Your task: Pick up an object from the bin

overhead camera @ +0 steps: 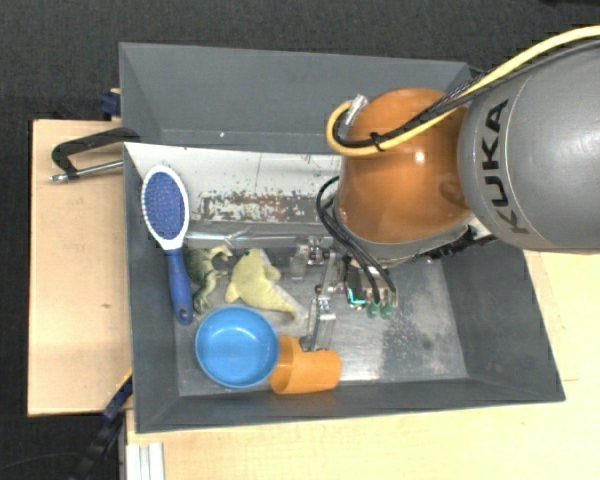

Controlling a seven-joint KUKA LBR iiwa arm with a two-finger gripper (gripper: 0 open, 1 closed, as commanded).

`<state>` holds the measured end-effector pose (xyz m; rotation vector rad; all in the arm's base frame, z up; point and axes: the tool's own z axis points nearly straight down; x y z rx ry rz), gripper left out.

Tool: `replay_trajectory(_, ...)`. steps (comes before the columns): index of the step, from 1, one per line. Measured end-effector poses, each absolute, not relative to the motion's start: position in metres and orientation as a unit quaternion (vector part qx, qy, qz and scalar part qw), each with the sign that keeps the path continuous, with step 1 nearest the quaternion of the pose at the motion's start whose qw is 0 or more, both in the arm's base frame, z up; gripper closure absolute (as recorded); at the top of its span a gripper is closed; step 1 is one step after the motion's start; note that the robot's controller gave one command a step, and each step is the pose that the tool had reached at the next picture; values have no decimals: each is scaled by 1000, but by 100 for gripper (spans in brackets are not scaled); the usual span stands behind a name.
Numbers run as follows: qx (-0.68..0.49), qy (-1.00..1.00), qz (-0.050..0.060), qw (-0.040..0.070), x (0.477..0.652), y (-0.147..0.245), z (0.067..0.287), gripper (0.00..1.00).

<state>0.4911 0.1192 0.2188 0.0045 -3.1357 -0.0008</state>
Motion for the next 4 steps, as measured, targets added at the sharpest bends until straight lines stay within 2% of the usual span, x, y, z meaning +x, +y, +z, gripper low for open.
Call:
replay_trajectory(1,1,-1000,0,3,516,145,101,0)
replay_trajectory(2,-106,-994,0,-1,530,228,71,0)
replay_trajectory(3,-107,-994,2,0,530,224,71,100)
replay_trajectory(4,-108,-994,-4,-6,550,217,196,100)
